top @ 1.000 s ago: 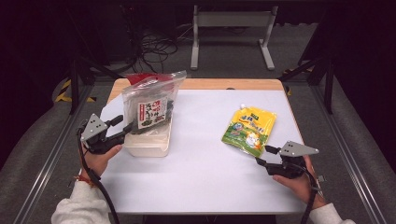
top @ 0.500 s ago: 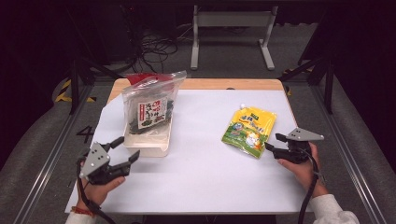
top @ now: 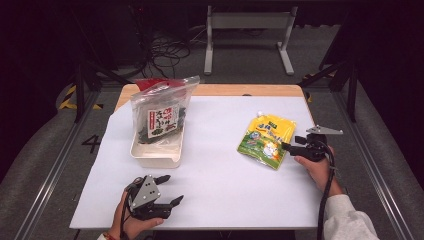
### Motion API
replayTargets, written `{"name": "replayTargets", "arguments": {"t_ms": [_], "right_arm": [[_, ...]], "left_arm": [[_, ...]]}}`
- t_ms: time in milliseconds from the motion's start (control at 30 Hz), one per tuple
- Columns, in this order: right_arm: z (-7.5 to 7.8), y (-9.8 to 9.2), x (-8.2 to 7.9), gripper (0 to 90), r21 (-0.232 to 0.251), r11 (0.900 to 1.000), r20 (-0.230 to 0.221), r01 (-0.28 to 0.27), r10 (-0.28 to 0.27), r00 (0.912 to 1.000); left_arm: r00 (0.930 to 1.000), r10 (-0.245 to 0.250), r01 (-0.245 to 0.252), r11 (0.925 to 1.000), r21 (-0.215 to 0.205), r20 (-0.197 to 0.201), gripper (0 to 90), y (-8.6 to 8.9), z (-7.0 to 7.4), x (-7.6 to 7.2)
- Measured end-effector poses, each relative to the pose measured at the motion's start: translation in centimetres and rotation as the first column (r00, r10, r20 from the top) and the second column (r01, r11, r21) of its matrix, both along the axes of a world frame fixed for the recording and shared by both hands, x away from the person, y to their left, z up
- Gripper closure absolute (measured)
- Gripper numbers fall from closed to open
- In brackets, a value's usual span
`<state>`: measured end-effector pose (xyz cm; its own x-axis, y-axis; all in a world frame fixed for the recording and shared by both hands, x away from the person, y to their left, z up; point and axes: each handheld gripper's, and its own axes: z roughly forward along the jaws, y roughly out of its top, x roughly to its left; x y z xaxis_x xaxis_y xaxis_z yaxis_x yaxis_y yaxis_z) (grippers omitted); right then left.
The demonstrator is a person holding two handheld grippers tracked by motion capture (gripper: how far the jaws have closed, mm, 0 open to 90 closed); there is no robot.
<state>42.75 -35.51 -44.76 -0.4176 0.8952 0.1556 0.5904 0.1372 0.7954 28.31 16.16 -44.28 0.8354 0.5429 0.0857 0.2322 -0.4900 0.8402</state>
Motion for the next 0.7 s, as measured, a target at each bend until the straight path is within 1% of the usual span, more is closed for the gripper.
{"name": "replayTargets", "arguments": {"t_ms": [133,167,200,233,267,300,367,433,467,500,567,667,700], "right_arm": [[-0.3,0.3,0.8,24.5,0.041,0.999,-0.042,0.03,-0.029,0.9987],[-0.5,0.3,1.0,24.1,0.045,0.998,-0.059,0.04,-0.037,0.9976],[-0.5,0.3,1.1,24.1,0.037,0.998,-0.068,0.052,-0.049,0.9964],[-0.6,0.3,1.2,24.1,0.039,0.998,-0.065,0.058,-0.055,0.9964],[-0.6,0.3,1.2,24.1,0.039,0.998,-0.065,0.058,-0.055,0.9964],[-0.6,0.3,1.5,23.5,0.073,0.996,-0.077,0.056,-0.05,0.9958],[-0.6,0.4,1.7,23.4,0.079,0.995,-0.085,0.054,-0.047,0.9953],[-0.6,0.5,1.8,23.6,0.111,0.993,-0.096,0.046,-0.035,0.9948],[-0.7,0.6,1.9,24.7,0.123,0.992,-0.1,0.041,-0.029,0.9946],[-0.7,0.7,1.9,27.3,0.124,0.992,-0.101,0.027,-0.015,0.9948],[-0.7,1.0,2.0,31.4,0.121,0.992,-0.103,0.034,-0.022,0.9944],[-0.7,1.1,2.1,41.4,0.124,0.992,-0.109,0.036,-0.022,0.9938],[-0.7,1.1,2.1,41.4,0.124,0.992,-0.109,0.036,-0.022,0.9938]], "left_arm": [[0.9999,-0.014,0.014,0.9999,0.008,-0.007,26.3,-0.1,-0.2,0.1],[0.9998,-0.016,0.016,0.9998,0.011,-0.012,26.0,-0.1,-0.2,0.2],[0.9998,-0.017,0.017,0.9998,0.014,-0.013,25.9,-0.1,-0.2,0.2],[0.9997,-0.016,0.017,0.9997,0.016,-0.019,25.8,-0.1,-0.3,0.3],[0.9997,-0.016,0.017,0.9997,0.016,-0.019,25.7,-0.1,-0.3,0.3],[0.9996,-0.019,0.019,0.9997,0.016,-0.023,25.7,-0.2,-0.4,0.3],[0.9995,-0.021,0.022,0.9996,0.021,-0.022,25.7,-0.3,-0.4,0.4],[0.9993,-0.027,0.028,0.9994,0.023,-0.025,25.7,-0.4,-0.5,0.4],[0.9993,-0.029,0.03,0.9992,0.026,-0.025,25.7,-0.4,-0.5,0.4],[0.999,-0.034,0.035,0.999,0.03,-0.028,25.7,-0.5,-0.6,0.5],[0.9987,-0.038,0.039,0.9986,0.036,-0.033,25.7,-0.6,-0.6,0.5],[0.9983,-0.044,0.046,0.998,0.045,-0.038,25.7,-0.8,-0.8,0.5],[0.9983,-0.044,0.046,0.998,0.045,-0.038,25.7,-0.8,-0.8,0.5]]}}
